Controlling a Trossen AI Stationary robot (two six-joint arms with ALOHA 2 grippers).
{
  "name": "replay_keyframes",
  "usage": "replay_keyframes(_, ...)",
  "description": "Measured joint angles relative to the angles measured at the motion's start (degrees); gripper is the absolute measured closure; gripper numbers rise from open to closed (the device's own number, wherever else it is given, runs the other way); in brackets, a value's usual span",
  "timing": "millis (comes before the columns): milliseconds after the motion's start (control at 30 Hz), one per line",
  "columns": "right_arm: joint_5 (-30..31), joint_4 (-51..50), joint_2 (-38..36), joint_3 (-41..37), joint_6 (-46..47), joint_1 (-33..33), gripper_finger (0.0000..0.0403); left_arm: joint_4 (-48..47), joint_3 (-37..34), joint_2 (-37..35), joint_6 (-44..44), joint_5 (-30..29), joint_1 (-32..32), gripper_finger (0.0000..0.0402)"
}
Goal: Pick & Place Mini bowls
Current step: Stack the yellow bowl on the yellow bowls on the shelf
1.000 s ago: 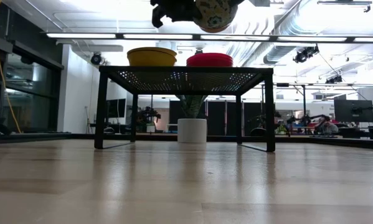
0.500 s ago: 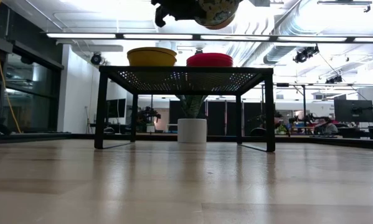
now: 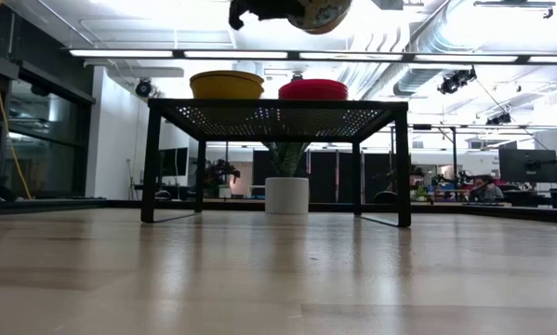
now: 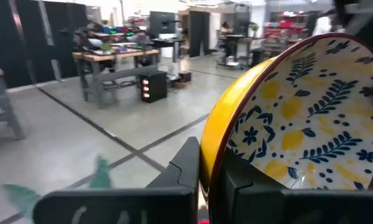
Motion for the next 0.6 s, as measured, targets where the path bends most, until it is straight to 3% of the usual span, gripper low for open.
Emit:
replay_keyframes(233,5.53,-6.2,-4.25,0.33,-0.2,-0.36,0.0209,-8.82,-0.34,-3.55,0.71,-3.22,-0.04,0.0394)
replay_keyframes(467,6.26,-10.84,-8.85,0.22,2.32,-0.24,0.0235,-11.66,0.01,-6.54,1.6,-3.34,0.09,0.0394)
replay_keyframes(600,6.06,-13.24,-10.19,0.28,3.41,-0.15,0.0251,-19.14,-0.39,-10.27,1.52,-3.53,0.07,0.0394)
